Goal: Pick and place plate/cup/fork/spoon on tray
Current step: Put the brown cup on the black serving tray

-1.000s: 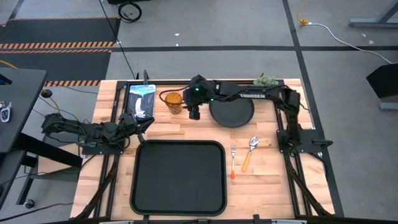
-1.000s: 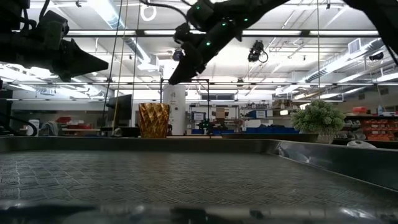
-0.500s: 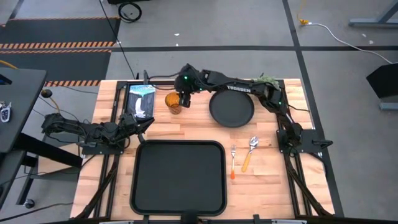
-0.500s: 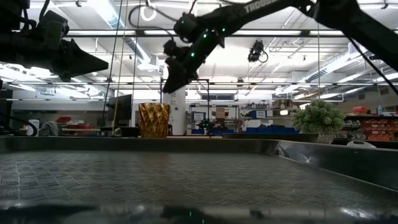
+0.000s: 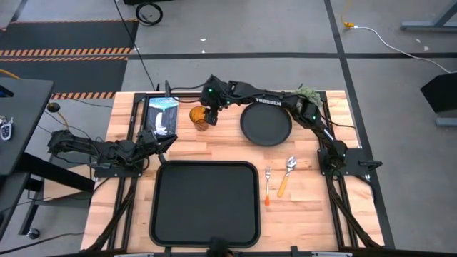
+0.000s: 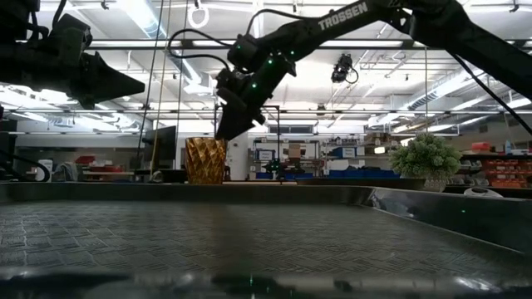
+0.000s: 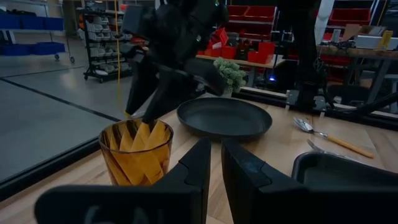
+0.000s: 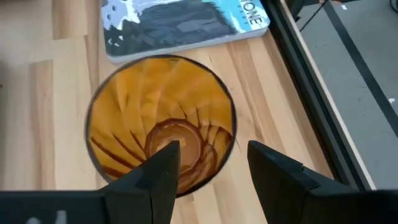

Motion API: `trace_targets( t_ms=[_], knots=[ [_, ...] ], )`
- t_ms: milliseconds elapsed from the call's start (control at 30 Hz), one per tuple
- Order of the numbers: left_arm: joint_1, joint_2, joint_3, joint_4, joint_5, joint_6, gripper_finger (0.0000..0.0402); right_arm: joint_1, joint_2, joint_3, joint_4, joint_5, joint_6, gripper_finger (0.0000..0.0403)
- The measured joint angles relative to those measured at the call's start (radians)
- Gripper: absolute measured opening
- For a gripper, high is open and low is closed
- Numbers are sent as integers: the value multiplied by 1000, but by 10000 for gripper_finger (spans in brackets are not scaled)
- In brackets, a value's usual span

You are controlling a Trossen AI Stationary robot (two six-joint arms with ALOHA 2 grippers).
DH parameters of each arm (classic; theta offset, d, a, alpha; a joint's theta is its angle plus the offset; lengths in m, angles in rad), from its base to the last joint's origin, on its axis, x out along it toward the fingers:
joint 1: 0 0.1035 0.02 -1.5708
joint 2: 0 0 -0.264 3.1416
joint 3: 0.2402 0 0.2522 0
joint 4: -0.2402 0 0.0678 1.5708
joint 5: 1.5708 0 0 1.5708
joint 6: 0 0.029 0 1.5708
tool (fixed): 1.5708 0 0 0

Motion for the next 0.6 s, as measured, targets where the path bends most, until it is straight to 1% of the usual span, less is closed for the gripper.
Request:
trace_targets(
  t_ms=[200, 333, 600],
  knots=[
    [0, 0, 0, 0, 0, 0, 48, -5, 0, 0, 28, -2, 13, 176],
    [0, 0, 0, 0, 0, 0, 48, -9, 1, -28, 49, -12, 23, 162],
    [0, 0, 0, 0, 0, 0, 48, -14, 0, -28, 51, -28, 24, 160]
  ],
)
